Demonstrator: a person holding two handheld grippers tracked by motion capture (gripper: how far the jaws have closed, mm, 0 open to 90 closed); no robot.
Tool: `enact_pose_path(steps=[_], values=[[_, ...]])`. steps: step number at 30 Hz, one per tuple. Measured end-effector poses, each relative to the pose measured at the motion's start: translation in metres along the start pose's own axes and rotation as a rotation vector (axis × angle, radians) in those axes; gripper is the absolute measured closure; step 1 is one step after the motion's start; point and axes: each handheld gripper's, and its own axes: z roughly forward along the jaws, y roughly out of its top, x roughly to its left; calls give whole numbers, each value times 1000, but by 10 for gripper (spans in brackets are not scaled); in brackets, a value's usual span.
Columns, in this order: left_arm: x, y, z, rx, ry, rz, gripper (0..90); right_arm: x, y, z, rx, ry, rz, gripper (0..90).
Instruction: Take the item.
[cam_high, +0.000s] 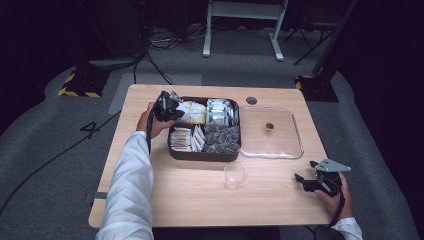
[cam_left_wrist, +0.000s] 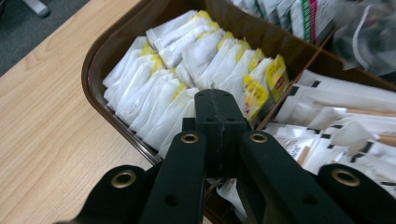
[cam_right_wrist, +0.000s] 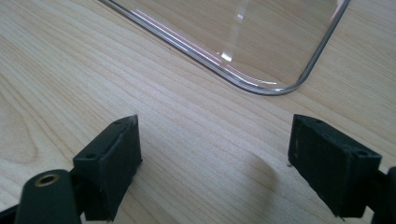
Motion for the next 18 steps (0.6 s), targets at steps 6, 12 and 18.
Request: enact_pose_path(steps=[6, 12, 18], values=[[-3, 3, -15, -59, -3, -2, 900, 0, 0, 0, 0, 1, 0, 174], [-5, 5, -29, -115, -8, -12, 900, 0, 0, 0, 1, 2, 1, 174], [-6, 4, -45, -153, 6, -19, 900, 0, 0, 0, 1, 2, 2, 174]])
